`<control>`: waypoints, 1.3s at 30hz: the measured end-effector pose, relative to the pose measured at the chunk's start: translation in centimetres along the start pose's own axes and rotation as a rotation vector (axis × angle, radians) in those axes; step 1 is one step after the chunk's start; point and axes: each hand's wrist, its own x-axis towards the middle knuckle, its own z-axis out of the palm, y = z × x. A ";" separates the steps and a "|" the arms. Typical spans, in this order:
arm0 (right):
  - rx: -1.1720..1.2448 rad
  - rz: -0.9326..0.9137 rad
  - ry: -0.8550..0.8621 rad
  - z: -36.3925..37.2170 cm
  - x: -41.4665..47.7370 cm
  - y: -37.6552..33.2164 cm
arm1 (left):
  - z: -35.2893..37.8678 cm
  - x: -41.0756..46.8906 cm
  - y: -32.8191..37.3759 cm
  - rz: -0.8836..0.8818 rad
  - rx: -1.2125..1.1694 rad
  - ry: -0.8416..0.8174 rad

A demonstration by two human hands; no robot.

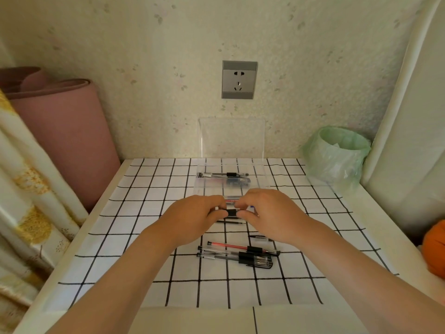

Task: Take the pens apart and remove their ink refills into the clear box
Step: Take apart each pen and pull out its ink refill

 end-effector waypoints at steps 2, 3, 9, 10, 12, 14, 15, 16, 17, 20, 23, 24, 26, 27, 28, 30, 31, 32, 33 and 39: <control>-0.023 -0.014 0.004 -0.1 0.1 0.1 | 0.0 0.1 -0.1 -0.015 0.030 -0.010; -0.029 -0.006 0.009 -0.1 0.1 0.1 | 0.1 0.2 -0.1 -0.025 0.036 -0.018; -0.037 0.049 0.068 0.1 0.1 -0.4 | 0.5 0.4 0.1 -0.064 -0.016 -0.045; -0.041 0.055 0.076 0.1 0.1 -0.4 | 0.5 0.3 0.2 -0.061 -0.021 -0.037; -0.048 0.062 0.088 0.1 0.1 -0.3 | 0.4 0.2 0.3 -0.034 -0.001 -0.017; -0.030 0.056 0.081 0.2 0.1 -0.1 | 0.3 0.1 0.3 0.002 0.055 -0.007; -0.013 0.047 0.072 0.3 0.1 0.0 | 0.2 0.1 0.3 0.007 0.070 -0.007; -0.001 0.039 0.060 0.3 0.0 0.0 | 0.1 0.1 0.2 0.001 0.062 -0.016; 0.004 0.037 0.046 0.3 0.0 0.1 | 0.0 0.1 0.2 -0.016 0.035 -0.036; -0.007 0.061 0.012 0.1 -0.1 0.5 | -0.3 0.0 -0.7 -0.098 -0.031 -0.121; -0.025 0.112 -0.026 -0.3 -0.2 1.2 | -1.0 -0.1 -2.1 -0.181 -0.050 -0.144; -0.035 0.132 -0.039 -0.3 -0.2 1.5 | -1.2 -0.1 -2.5 -0.213 -0.038 -0.139; -0.053 0.168 -0.057 -0.3 -0.2 1.9 | -1.6 -0.2 -3.1 -0.280 0.061 -0.116; -0.063 0.186 -0.060 -0.3 -0.2 2.1 | -1.7 -0.3 -3.5 -0.308 0.146 -0.093; -0.072 0.201 -0.061 -0.3 -0.2 2.2 | -1.8 -0.3 -3.8 -0.331 0.233 -0.055; -0.087 0.222 -0.057 -0.3 -0.3 2.3 | -1.7 -0.4 -4.1 -0.368 0.352 0.039; -0.088 0.225 -0.057 -0.3 -0.3 2.3 | -1.7 -0.4 -4.1 -0.373 0.366 0.080; -0.084 0.224 -0.060 -0.3 -0.3 2.2 | -1.6 -0.3 -4.0 -0.363 0.343 0.110; -0.076 0.218 -0.063 -0.3 -0.3 2.0 | -1.5 -0.2 -3.6 -0.333 0.286 0.137; -0.007 0.169 -0.033 -0.4 -0.2 0.7 | 0.3 0.4 -0.1 -0.016 0.096 0.183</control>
